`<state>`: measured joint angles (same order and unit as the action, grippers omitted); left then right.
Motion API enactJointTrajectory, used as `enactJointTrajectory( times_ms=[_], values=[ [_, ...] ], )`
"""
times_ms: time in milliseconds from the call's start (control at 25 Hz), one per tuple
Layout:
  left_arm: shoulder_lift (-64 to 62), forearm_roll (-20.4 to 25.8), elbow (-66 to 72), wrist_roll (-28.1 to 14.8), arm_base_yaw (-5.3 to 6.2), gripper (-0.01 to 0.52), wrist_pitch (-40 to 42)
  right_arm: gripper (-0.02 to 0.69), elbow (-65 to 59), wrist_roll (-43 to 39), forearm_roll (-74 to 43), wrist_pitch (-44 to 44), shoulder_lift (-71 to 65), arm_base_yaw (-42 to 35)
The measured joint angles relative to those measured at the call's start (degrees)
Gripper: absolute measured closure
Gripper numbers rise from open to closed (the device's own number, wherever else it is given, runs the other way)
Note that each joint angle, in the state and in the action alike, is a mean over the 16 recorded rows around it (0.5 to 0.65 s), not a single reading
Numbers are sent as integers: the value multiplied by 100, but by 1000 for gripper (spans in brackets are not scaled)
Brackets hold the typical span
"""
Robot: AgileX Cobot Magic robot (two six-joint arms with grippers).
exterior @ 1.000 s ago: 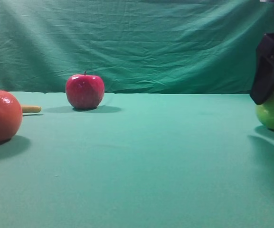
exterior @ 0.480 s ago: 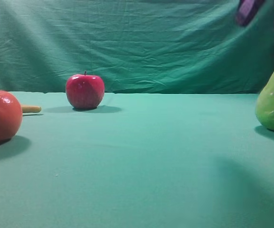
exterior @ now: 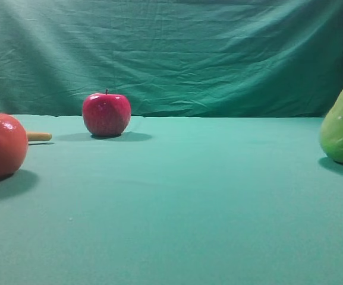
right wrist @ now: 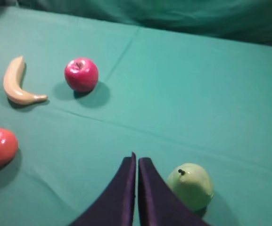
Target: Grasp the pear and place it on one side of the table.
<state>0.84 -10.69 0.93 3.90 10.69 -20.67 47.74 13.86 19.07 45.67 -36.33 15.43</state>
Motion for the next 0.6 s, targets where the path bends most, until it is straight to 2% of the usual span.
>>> enactJointTrajectory(
  times_ms=[360,600],
  values=[
    [0,0,0,0,0,514,0,665,-248,-36,-399,59,1141,-1],
    [0,0,0,0,0,514,0,665,-900,-167,-968,-379,1537,-106]
  ],
)
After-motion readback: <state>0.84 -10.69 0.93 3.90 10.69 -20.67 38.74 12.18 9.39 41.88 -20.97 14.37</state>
